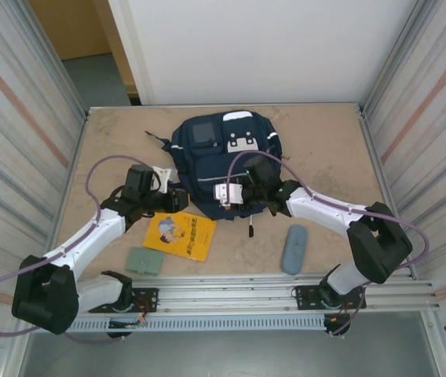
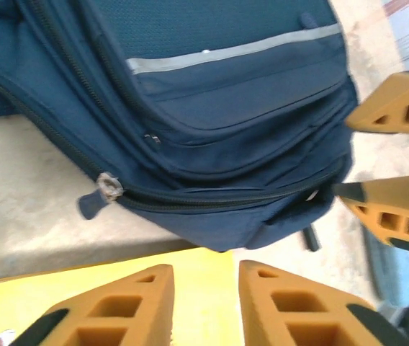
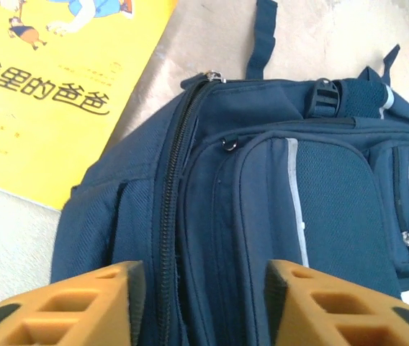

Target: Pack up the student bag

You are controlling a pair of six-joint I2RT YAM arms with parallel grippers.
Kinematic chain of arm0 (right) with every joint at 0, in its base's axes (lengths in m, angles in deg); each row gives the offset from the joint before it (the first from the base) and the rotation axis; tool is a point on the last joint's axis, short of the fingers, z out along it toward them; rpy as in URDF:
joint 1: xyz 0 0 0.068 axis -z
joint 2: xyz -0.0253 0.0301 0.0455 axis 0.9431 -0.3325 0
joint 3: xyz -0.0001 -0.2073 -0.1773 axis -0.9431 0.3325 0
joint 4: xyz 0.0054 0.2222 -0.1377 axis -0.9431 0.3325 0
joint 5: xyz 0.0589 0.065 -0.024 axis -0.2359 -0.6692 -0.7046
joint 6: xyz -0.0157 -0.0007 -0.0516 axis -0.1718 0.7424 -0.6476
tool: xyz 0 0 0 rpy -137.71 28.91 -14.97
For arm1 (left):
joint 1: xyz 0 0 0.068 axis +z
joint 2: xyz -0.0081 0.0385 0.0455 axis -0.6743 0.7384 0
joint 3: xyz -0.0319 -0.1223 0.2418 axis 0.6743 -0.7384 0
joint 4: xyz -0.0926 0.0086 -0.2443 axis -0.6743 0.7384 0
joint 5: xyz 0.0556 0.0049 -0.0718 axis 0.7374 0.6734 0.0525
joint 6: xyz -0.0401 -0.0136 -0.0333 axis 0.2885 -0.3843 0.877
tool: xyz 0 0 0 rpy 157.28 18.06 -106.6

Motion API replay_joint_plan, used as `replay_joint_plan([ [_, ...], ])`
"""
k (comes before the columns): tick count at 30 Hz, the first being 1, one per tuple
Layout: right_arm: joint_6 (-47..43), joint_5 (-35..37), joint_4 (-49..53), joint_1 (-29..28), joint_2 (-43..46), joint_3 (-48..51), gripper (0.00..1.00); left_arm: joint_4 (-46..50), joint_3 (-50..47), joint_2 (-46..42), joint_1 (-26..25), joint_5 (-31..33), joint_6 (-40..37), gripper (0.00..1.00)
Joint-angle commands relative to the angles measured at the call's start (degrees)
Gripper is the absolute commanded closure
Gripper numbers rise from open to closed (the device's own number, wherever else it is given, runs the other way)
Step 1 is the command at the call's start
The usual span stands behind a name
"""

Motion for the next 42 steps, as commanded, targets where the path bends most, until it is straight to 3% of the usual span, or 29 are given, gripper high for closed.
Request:
replay_joint_plan([
  [1,3.89,0.5,2.07,-3.56,-0.39,-2.74,0.45,-0.73,-1.18,0.3,1.35,3.07,0.15,0.6],
  [6,7.44,6.05,3.84,-7.9,-8.7,-8.77,0.42,-2.66,-1.34,4.77,2.49,1.34,1.14,0.4],
  [12,11.71,15.43,7.0,-9.39,-17.76,-15.3,0.41,-5.07,-2.11,6.57,5.28,-2.41,2.85,0.32],
  [14,11.93,19.49,7.2,-9.63,-19.34,-15.89,0.47,-6.09,-2.65,6.18,5.75,-3.08,3.0,0.3],
  [15,12.4,20.35,6.2,-9.66,-19.38,-15.67,0.56,-6.24,-2.76,6.11,5.95,-3.64,2.94,0.29],
  [16,12.51,18.73,5.77,-9.27,-18.97,-15.12,0.71,-6.34,-2.79,5.94,6.44,-4.61,2.54,0.29],
  [18,12.66,14.09,4.88,-8.28,-17.38,-14.37,0.89,-7.72,-3.57,5.13,7.11,-6.42,2.2,0.3],
  [21,8.67,7.11,7.85,-6.83,-13.51,-14.16,1.0,-13.92,-6.5,2.91,7.93,-10.96,2.26,0.3],
  [27,-9.15,-0.39,14.94,-2.95,-5.75,-12.76,1.0,-15.35,-6.48,-0.14,5.55,-15.77,-5.2,0.33],
  [32,-12.87,-11.42,16.66,1.24,-1.37,-12.15,1.0,-19.52,-7.98,-2.47,2.02,-19.97,-9.03,0.34],
  [36,-15.34,-11.95,16.84,1.2,0.04,-11.33,1.0,-19.2,-6.74,0.69,1.36,-20.99,-10.03,0.38],
  [39,-16.42,-12.75,16.56,1.22,0.06,-10.85,1.0,-19.33,-4.62,4.86,0.57,-25.61,-10.99,0.48],
  [42,-17.22,-11.79,18.23,0.24,0.22,-11.3,1.0,-16.94,-2.11,7.59,-2.12,-22.27,-13.43,0.5],
])
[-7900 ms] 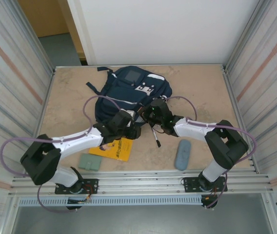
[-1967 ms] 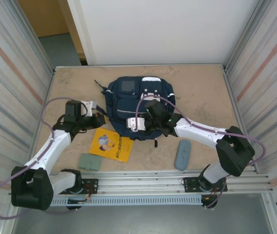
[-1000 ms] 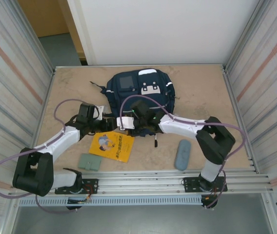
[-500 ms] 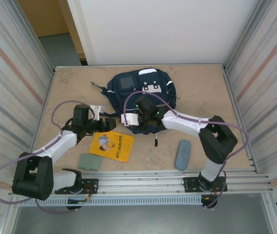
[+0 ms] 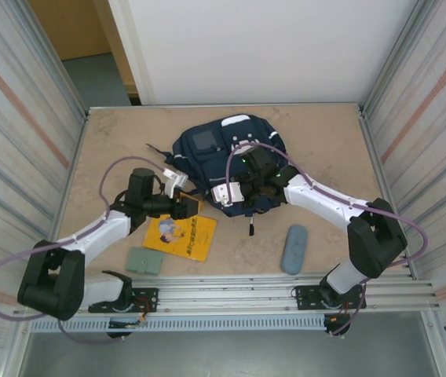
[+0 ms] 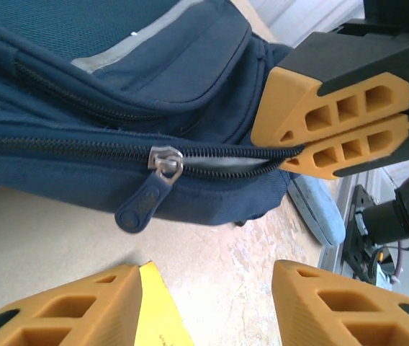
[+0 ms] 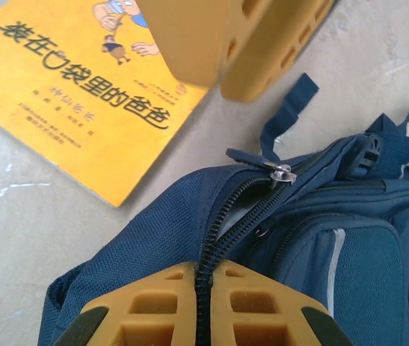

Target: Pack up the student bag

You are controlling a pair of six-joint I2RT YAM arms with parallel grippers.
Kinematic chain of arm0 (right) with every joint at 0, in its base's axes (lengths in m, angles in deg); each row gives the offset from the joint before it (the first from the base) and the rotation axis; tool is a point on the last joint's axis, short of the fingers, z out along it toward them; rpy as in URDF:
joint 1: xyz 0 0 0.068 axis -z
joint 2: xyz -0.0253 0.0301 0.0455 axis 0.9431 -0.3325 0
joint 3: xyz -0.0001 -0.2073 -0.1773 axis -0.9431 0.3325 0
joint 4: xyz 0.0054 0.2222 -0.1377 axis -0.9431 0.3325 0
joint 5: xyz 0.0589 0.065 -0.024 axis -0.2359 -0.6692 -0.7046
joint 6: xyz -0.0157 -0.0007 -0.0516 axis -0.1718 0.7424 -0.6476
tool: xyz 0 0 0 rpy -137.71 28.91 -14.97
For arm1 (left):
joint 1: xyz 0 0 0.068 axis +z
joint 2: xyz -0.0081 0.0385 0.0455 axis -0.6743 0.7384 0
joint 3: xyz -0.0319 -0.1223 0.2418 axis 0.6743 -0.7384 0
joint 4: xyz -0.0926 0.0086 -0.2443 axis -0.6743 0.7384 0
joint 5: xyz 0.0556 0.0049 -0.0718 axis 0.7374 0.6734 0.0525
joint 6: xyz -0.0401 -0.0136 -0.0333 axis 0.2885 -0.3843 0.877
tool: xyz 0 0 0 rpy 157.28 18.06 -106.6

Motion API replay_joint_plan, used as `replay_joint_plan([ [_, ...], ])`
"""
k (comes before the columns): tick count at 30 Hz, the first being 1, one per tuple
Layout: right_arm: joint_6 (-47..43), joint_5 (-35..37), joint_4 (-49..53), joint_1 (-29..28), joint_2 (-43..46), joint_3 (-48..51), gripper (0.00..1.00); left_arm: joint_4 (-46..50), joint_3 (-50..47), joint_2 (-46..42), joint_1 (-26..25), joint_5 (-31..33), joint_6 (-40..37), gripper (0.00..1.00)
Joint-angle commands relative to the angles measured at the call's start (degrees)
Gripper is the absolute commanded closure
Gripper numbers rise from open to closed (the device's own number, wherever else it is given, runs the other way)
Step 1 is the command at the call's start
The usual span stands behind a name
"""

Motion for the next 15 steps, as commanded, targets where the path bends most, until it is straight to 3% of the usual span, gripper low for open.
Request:
replay_joint_plan([
  [1,-3.61,-3.48,0.47,-1.5,2.98,-0.29,1.0,2.45,4.15,2.09,-2.89,0.87,-5.25,0.49],
  [7,-3.8,-3.43,1.01,-2.45,3.64,0.2,1.0,4.59,7.55,6.35,-4.36,7.85,-6.49,0.49],
  [15,-3.98,-3.41,1.5,-2.68,4.55,0.62,1.0,2.92,5.09,5.33,-4.36,16.41,-6.55,0.46],
])
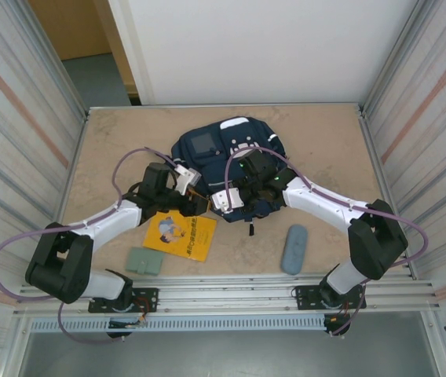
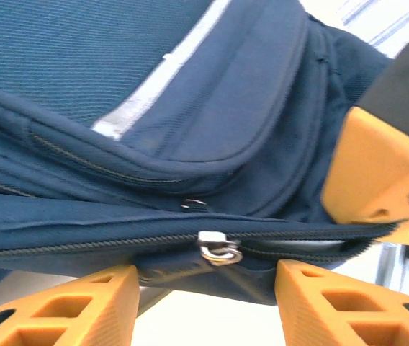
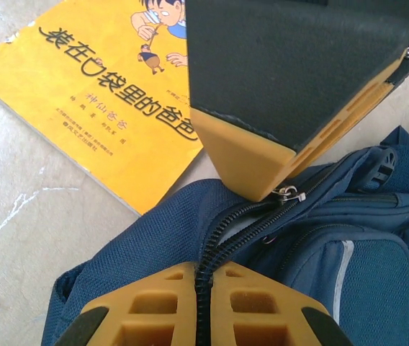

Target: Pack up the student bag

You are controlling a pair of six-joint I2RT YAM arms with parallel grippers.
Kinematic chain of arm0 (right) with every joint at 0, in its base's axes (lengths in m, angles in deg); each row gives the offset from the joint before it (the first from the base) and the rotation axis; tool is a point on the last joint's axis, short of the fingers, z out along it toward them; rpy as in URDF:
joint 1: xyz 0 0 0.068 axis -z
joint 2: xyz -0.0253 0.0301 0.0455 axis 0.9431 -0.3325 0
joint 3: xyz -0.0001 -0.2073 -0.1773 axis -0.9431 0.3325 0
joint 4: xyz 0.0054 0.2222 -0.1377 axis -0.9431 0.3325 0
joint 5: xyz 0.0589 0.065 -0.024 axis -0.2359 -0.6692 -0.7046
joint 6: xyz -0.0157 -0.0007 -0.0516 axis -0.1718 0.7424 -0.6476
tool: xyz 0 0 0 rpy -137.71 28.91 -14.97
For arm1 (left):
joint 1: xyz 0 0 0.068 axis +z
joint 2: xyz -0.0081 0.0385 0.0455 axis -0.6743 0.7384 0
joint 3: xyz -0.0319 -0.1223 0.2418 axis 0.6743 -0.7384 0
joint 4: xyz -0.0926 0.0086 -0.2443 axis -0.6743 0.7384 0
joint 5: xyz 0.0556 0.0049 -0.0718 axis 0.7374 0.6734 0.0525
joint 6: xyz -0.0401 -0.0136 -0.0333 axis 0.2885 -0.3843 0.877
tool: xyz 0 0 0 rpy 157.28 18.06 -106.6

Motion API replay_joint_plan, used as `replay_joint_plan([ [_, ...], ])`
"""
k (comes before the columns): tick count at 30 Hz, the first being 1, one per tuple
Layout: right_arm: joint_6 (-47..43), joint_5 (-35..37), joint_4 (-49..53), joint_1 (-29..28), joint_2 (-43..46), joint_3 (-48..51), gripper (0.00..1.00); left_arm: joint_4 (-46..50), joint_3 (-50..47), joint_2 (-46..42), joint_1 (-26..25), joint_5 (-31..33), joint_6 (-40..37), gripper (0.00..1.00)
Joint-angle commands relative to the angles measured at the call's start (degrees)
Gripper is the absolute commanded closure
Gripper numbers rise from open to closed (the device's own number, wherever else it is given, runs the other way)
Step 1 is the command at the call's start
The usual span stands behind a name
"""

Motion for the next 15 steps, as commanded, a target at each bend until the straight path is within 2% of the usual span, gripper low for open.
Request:
replay_joint_plan([
  [1,-1.99,-3.23,0.02,-0.91,3.91,-0.21,1.0,-1.38,-1.3,-0.74,0.1,5.17,-1.38,0.45],
  [8,-1.44,-4.19,-0.09,-1.11,3.66,-0.3,1.0,-4.75,-1.56,3.24,-0.07,-2.33,-2.52,0.45],
  [10,-1.29,-4.65,-0.33,-0.91,3.5,-0.17,1.0,-5.41,-1.53,3.79,-0.34,-3.89,-2.92,0.5],
  [15,-0.98,-4.53,-0.22,-0.82,4.09,0.32,1.0,-7.84,-1.58,4.02,-0.56,-10.29,-3.8,0.75],
])
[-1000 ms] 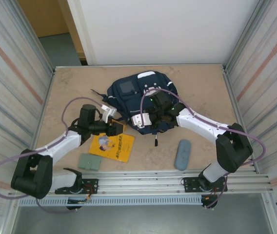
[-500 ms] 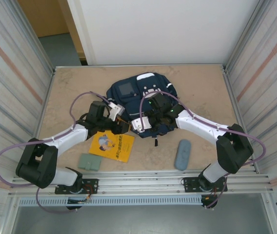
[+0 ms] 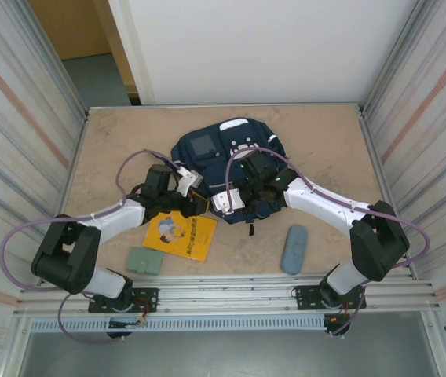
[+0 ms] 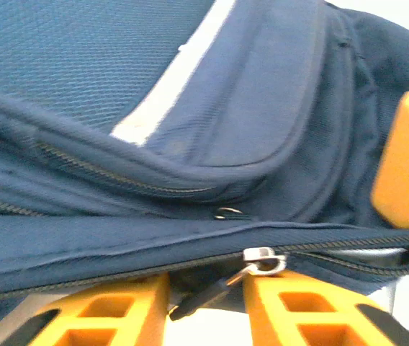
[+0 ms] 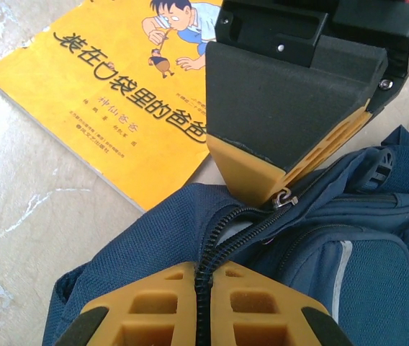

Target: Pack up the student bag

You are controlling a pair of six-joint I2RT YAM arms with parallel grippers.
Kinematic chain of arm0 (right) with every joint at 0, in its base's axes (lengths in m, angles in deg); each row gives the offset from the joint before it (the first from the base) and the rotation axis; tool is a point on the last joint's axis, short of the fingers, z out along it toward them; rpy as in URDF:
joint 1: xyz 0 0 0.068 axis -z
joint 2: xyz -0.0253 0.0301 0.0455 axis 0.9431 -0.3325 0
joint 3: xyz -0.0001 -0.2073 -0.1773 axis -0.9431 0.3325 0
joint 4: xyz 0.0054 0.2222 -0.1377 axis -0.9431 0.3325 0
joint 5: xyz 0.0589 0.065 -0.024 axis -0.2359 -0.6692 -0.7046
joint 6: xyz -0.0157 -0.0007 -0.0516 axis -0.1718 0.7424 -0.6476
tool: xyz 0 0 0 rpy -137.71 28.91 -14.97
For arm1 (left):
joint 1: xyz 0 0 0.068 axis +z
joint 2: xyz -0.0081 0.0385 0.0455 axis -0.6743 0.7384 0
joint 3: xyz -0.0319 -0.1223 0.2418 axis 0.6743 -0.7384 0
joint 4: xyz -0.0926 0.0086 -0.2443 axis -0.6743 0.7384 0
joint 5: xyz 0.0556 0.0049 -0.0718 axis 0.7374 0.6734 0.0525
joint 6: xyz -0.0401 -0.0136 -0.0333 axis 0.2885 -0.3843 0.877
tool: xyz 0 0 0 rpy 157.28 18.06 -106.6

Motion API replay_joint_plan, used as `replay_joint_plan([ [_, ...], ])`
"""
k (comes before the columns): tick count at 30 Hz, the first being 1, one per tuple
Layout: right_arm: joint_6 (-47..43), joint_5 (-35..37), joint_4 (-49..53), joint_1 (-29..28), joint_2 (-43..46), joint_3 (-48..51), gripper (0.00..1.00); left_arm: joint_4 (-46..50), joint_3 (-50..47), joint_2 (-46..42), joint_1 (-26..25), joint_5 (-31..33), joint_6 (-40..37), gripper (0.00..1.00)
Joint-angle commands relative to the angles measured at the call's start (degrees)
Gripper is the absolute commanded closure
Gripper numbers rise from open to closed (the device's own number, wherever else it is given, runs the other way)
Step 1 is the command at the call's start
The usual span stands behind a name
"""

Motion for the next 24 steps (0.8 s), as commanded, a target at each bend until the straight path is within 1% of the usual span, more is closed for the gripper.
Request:
replay_joint_plan([
  [1,-0.81,-4.31,-1.67,-0.5,3.5,0.35,1.0,-2.92,-0.33,0.18,-0.6,-6.85,-2.07,0.82],
  [3,-0.9,-3.67,-1.3,-0.44,3.11,0.05,1.0,-2.26,-0.31,-0.23,-0.6,-6.1,-2.29,1.0],
  [7,-0.98,-2.77,-1.21,-0.14,3.53,0.59,1.0,-1.08,-1.28,-1.98,1.16,-0.12,-0.79,1.0],
  [10,-1.66,-1.61,-0.49,0.05,2.94,0.08,1.0,-0.52,-2.91,-3.78,5.58,4.56,3.5,1.0],
  [12,-2.01,-0.93,0.01,-0.38,3.16,-0.07,1.0,0.45,-3.57,-3.66,9.9,6.79,6.85,1.0],
  [14,-2.18,-1.51,-0.91,-0.57,3.42,0.47,1.0,1.74,-2.72,-2.15,13.72,4.97,8.16,1.0],
  [16,-2.46,-1.4,-1.26,-1.0,3.12,0.37,1.0,3.73,-1.19,0.08,16.38,3.62,8.92,1.0],
  [17,-2.69,-0.76,-1.12,-1.52,3.06,0.16,1.0,4.26,-0.59,1.34,17.47,4.02,9.68,1.0],
  [20,-3.35,1.07,-0.99,-3.11,3.51,0.21,1.0,6.85,2.31,5.95,20.48,6.96,12.71,1.0],
  [22,-3.4,0.8,-1.33,-3.65,4.13,0.31,1.0,9.38,5.57,9.22,21.42,9.47,13.73,1.0],
  [24,-3.53,0.6,-1.33,-4.26,4.67,0.15,1.0,12.63,9.06,12.29,21.54,13.33,14.32,1.0],
])
